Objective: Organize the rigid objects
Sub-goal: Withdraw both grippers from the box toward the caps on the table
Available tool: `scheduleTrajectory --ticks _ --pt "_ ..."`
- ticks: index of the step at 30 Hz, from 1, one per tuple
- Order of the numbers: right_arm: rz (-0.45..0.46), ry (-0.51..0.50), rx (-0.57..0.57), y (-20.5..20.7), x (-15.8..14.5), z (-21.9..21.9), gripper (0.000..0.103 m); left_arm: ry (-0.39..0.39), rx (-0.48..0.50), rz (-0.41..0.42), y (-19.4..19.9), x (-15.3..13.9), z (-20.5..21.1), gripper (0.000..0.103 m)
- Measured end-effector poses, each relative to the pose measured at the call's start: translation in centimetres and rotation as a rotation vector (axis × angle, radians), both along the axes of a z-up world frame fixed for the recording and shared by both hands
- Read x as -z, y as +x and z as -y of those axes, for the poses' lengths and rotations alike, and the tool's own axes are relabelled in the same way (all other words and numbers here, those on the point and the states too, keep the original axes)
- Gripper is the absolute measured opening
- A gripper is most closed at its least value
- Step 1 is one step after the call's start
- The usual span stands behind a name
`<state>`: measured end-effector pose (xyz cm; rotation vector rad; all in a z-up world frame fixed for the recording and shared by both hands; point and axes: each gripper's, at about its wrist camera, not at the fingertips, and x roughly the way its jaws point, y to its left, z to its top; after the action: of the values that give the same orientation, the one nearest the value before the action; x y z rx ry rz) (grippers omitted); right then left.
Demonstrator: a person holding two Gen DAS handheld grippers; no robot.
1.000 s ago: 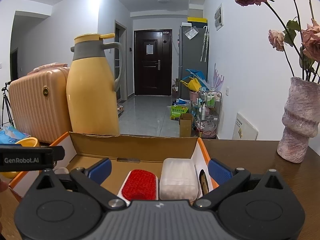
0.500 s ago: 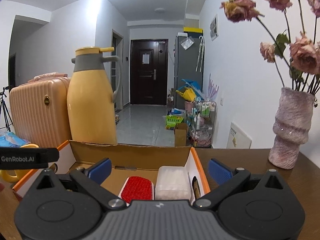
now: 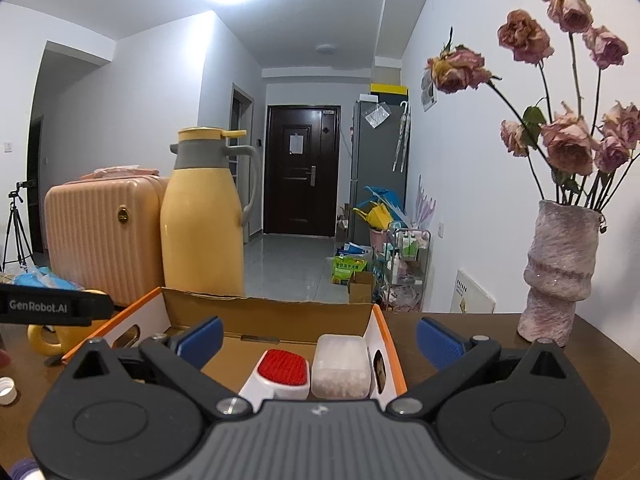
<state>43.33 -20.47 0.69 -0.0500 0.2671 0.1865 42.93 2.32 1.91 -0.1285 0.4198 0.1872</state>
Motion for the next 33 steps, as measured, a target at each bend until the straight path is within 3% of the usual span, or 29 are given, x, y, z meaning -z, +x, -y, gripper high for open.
scheduleTrajectory --ticks 15,23,33 --pt "0.065 0.013 0.034 -7.6 1.1 1.7 0.103 -0.008 0.024 -0.002 -5.9 0.9 -0.5 0.103" --pt "0.044 0.036 0.053 -11.3 2.8 2.8 0.103 -0.006 0.037 -0.002 -9.1 1.4 -0.8 0.103" --pt "0.044 -0.014 0.071 -15.1 4.5 3.1 0.103 0.018 0.088 -0.035 -12.5 2.9 -0.5 0.103"
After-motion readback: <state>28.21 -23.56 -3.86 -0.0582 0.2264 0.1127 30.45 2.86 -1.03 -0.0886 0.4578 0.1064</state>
